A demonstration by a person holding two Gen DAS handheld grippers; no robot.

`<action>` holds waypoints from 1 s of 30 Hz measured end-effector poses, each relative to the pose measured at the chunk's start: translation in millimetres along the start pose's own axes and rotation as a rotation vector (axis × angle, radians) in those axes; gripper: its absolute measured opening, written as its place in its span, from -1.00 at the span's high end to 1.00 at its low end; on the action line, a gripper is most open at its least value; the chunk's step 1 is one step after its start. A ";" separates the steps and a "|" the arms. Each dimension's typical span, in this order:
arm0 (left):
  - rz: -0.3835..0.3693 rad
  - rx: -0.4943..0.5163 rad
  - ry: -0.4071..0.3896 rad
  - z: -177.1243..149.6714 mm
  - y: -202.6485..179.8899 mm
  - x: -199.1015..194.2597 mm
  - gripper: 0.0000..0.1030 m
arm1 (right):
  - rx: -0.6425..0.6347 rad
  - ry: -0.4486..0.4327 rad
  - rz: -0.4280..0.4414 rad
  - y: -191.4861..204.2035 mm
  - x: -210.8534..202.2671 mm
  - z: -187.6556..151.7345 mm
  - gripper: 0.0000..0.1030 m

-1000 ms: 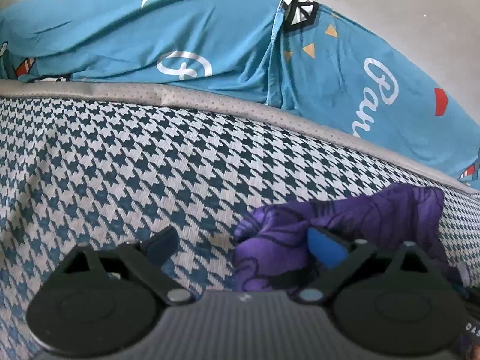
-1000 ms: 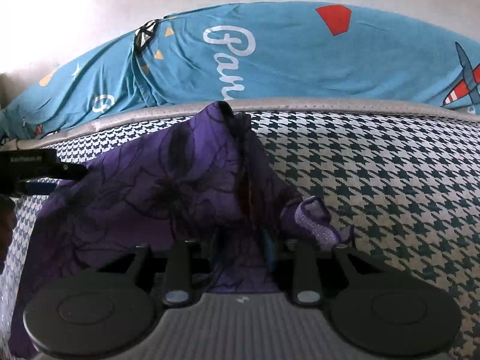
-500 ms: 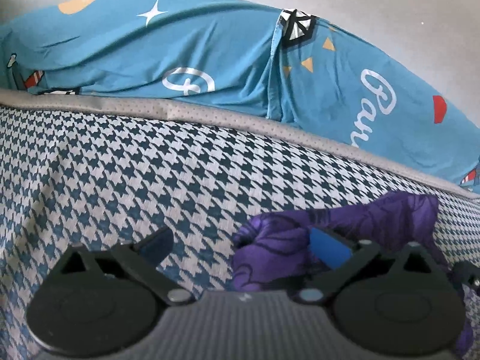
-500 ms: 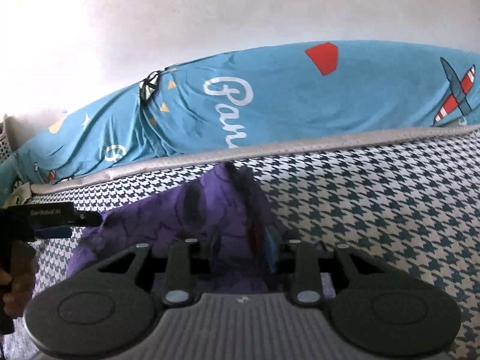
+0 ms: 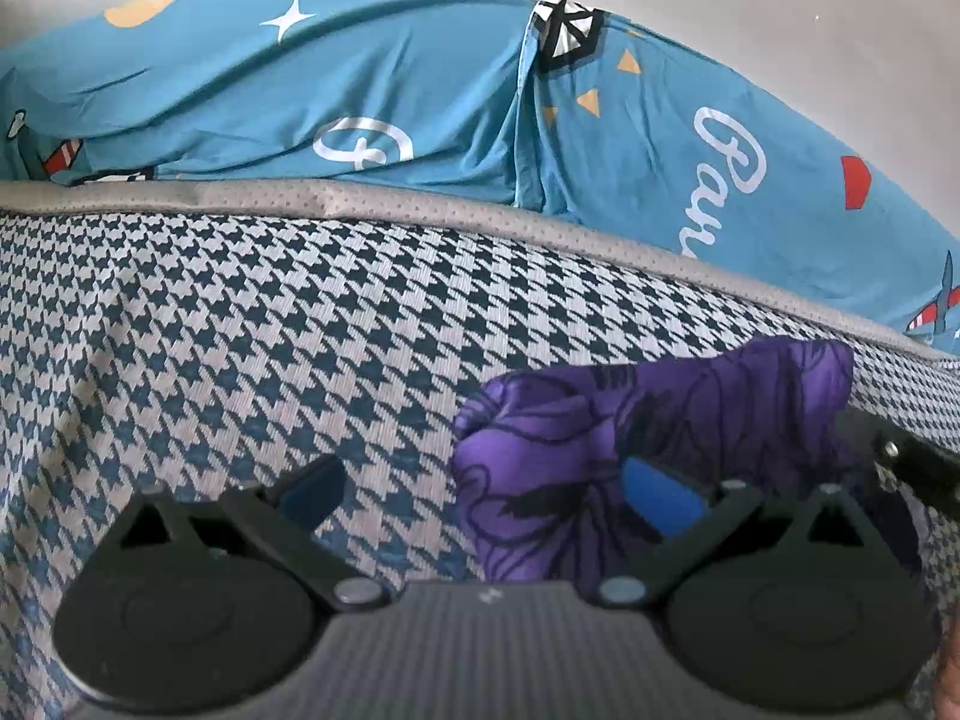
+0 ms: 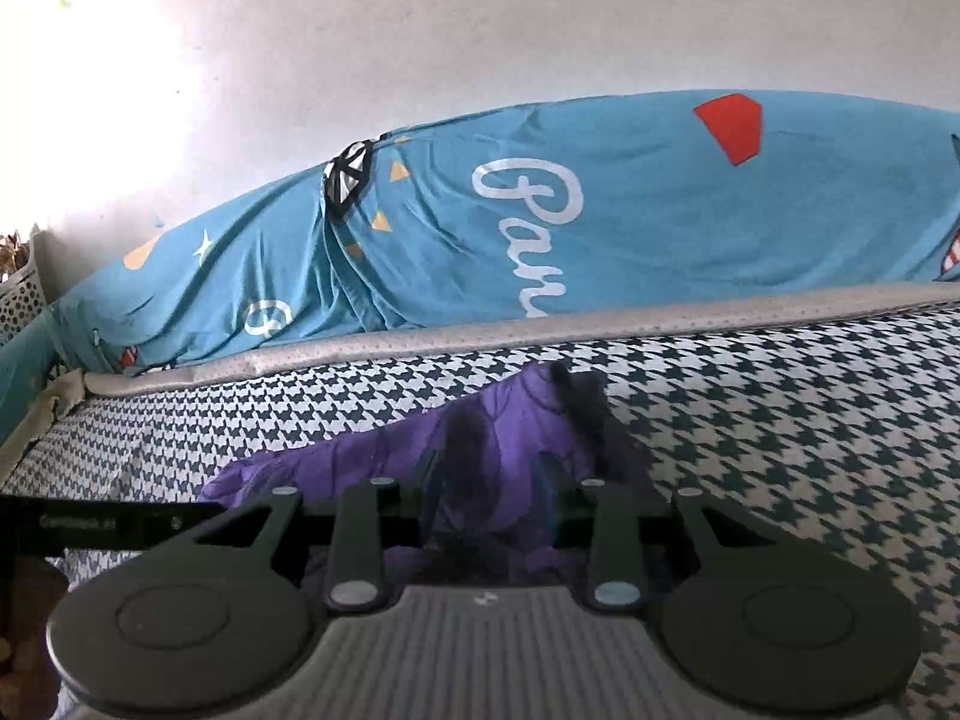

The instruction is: Fold clothes

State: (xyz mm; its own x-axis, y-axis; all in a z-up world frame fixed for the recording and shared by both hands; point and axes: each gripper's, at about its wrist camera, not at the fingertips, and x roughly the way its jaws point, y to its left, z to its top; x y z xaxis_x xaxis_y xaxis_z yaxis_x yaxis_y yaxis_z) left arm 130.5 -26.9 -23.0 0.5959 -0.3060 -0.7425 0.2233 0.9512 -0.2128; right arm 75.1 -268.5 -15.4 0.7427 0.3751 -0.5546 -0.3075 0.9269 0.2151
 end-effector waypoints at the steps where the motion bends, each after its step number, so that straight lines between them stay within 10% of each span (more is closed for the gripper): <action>1: 0.001 0.000 0.003 -0.4 0.4 0.6 -0.99 | -0.002 0.003 0.001 0.3 3.8 0.0 0.36; 30: 0.027 0.002 0.018 2.3 -0.2 12.1 -1.00 | 0.056 -0.003 -0.075 -3.6 50.9 11.1 0.28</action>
State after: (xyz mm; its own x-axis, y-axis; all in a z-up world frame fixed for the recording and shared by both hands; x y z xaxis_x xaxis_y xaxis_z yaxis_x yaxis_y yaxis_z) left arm 139.5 -30.8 -30.5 0.5878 -0.2795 -0.7592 0.2088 0.9590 -0.1914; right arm 120.6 -252.6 -35.5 0.7644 0.3045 -0.5682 -0.2171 0.9515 0.2178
